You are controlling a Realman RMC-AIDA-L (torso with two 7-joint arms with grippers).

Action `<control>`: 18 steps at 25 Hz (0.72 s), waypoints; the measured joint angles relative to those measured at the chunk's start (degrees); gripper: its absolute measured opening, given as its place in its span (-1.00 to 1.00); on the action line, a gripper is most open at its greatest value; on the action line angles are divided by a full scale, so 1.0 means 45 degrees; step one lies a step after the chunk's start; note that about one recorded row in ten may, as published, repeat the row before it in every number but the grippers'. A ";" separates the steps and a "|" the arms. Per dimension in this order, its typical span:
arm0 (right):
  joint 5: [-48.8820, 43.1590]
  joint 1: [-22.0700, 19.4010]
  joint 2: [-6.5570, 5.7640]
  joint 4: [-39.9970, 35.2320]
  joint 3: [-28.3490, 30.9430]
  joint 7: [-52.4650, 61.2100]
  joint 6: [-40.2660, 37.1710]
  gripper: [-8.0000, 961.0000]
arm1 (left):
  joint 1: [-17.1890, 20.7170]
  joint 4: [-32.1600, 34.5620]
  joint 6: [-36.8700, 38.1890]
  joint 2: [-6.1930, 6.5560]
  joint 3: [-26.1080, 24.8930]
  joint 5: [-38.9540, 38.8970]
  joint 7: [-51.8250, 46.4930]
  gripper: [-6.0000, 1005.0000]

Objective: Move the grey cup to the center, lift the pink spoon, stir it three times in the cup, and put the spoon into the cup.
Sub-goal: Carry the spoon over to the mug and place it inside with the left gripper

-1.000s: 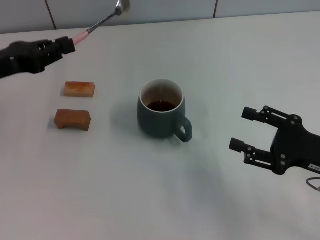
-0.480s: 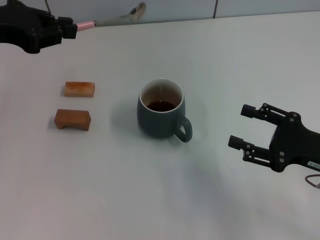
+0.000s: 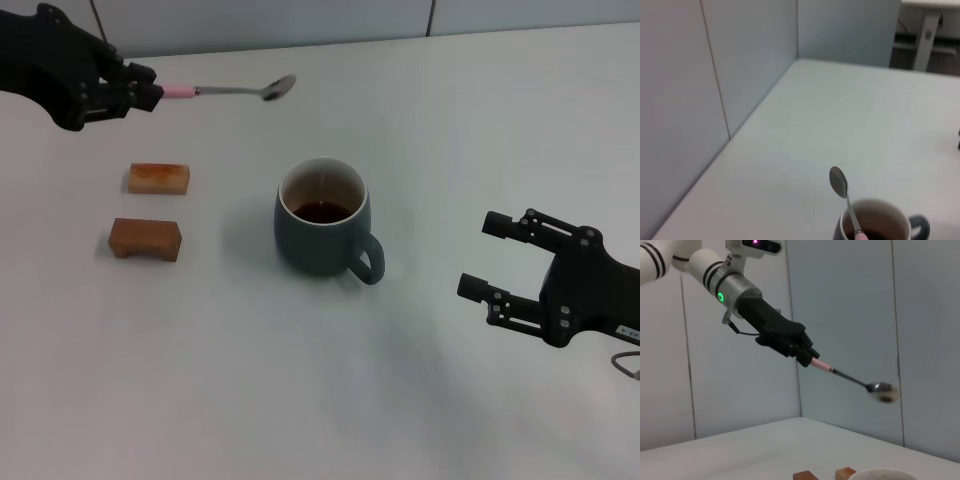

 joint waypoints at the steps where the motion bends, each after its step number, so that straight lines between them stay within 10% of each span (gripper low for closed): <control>1: -0.0003 -0.0022 0.0000 0.0000 0.0000 0.0000 -0.0006 0.57 | -0.0127 0.0262 0.0172 -0.0055 0.0119 0.0549 0.0007 -0.73; 18: -0.0004 -0.0030 -0.0001 0.0000 0.0000 0.0008 0.0028 0.57 | -0.0444 0.1506 0.0758 -0.0272 0.1808 0.1940 -0.0155 -0.73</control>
